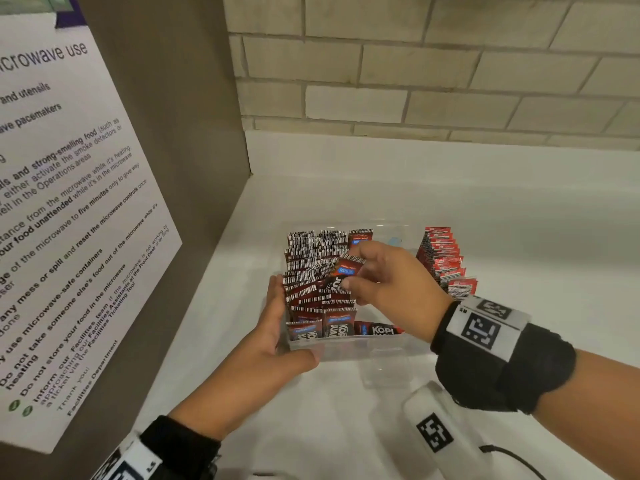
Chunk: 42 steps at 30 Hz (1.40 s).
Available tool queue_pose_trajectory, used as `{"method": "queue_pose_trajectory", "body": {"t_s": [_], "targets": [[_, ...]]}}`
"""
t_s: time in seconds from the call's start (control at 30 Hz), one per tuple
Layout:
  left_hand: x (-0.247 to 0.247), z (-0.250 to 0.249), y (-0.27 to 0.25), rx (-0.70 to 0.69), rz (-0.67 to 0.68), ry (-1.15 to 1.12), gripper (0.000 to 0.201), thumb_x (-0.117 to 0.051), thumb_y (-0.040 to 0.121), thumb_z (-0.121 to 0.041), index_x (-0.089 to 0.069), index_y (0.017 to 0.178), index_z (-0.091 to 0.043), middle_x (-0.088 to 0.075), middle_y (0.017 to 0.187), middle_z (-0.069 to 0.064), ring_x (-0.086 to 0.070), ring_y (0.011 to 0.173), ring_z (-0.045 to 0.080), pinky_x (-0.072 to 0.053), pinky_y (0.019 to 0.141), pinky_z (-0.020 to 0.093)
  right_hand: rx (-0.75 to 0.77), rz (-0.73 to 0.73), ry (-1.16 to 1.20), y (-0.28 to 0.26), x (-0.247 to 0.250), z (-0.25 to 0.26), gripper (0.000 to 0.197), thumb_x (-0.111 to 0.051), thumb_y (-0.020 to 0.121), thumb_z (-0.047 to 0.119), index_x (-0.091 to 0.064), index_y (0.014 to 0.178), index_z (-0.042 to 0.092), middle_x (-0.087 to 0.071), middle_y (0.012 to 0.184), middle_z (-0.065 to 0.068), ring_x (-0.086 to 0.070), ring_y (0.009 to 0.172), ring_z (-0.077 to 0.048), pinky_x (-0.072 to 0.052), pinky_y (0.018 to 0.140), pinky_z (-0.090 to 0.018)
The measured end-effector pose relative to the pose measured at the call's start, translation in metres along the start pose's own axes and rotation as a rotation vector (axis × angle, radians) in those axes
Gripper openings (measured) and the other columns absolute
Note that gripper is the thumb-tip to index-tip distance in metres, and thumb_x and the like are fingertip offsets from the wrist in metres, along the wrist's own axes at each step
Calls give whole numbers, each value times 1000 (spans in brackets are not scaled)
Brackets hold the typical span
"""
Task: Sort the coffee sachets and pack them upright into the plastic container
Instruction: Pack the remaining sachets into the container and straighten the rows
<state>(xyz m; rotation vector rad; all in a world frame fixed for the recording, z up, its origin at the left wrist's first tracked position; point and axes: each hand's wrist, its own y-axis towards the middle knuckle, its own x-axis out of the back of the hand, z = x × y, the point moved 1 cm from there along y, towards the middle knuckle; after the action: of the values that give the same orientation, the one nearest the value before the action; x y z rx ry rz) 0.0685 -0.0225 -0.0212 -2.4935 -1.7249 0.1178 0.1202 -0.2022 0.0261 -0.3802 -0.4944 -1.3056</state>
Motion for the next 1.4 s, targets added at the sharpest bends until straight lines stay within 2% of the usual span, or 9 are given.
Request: {"method": "queue_pose_trajectory", "body": {"t_s": [0.1, 0.23, 0.47, 0.67, 0.83, 1.0, 1.17, 1.3, 1.4], "targets": [[1, 0, -1, 13, 6, 2, 96, -61, 75, -3, -12, 141, -53, -55, 129, -22, -60, 106, -4, -47, 80, 11, 58, 5, -61, -4, -2, -1, 23, -64, 86, 7, -56, 99, 24, -65, 85, 4, -64, 78, -16, -53, 76, -26], [3, 2, -1, 52, -2, 8, 105, -59, 68, -11, 0, 146, -48, -58, 118, -35, -60, 102, -7, -46, 79, 11, -21, 63, 85, -10, -4, -6, 35, -57, 85, -6, -49, 103, 22, -63, 102, 4, -61, 72, -19, -55, 72, -32], [4, 3, 0, 60, 8, 31, 102, -60, 68, -12, -5, 145, -52, -58, 126, -23, -60, 110, 1, -48, 82, 18, -56, -26, 319, -10, -6, -7, 14, -56, 90, 0, -60, 100, 8, -61, 99, -14, -65, 71, -17, -59, 67, -27], [4, 2, -1, 37, 8, 39, 97, -59, 69, -11, -11, 142, -54, -58, 126, -23, -60, 110, 2, -47, 81, 19, 80, -97, 150, -9, -7, -7, 22, -59, 89, 5, -69, 101, 20, -64, 91, -1, -63, 77, -16, -56, 66, -22], [5, 1, -1, 38, 1, 17, 101, -60, 71, -13, -4, 146, -50, -54, 128, -30, -57, 116, 2, -44, 90, 21, 139, -170, 162, -6, -9, -7, 27, -65, 85, 6, -62, 87, 33, -63, 76, -1, -62, 75, -25, -55, 69, -39], [5, 2, 2, 32, 1, 29, 98, -61, 70, -12, -10, 144, -51, -53, 132, -21, -58, 114, 3, -48, 84, 21, 205, -162, 108, -5, -11, -6, 22, -66, 83, 4, -69, 85, 26, -56, 82, 7, -53, 75, -2, -45, 67, -12], [5, 6, 3, 36, 3, 37, 99, -62, 69, -13, -10, 145, -51, -46, 140, -17, -58, 113, 2, -49, 82, 19, 193, -129, 101, -8, -10, -9, 39, -53, 90, -3, -66, 106, 31, -49, 89, 7, -49, 81, 4, -41, 79, -9], [7, 7, 2, 51, 1, 16, 101, -61, 69, -14, -6, 144, -51, -52, 125, -36, -57, 114, -2, -47, 82, 14, 72, -148, -117, -5, 9, -14, 37, -45, 88, -7, -58, 102, 25, -56, 97, 1, -51, 74, 1, -42, 65, -6], [7, 7, 2, 52, -1, 15, 98, -61, 68, -13, -10, 143, -52, -53, 121, -39, -57, 113, -3, -47, 82, 14, -97, 216, -645, 2, 13, -22, 31, -45, 89, -1, -60, 113, 12, -61, 114, -6, -59, 96, -16, -47, 81, -16]]}}
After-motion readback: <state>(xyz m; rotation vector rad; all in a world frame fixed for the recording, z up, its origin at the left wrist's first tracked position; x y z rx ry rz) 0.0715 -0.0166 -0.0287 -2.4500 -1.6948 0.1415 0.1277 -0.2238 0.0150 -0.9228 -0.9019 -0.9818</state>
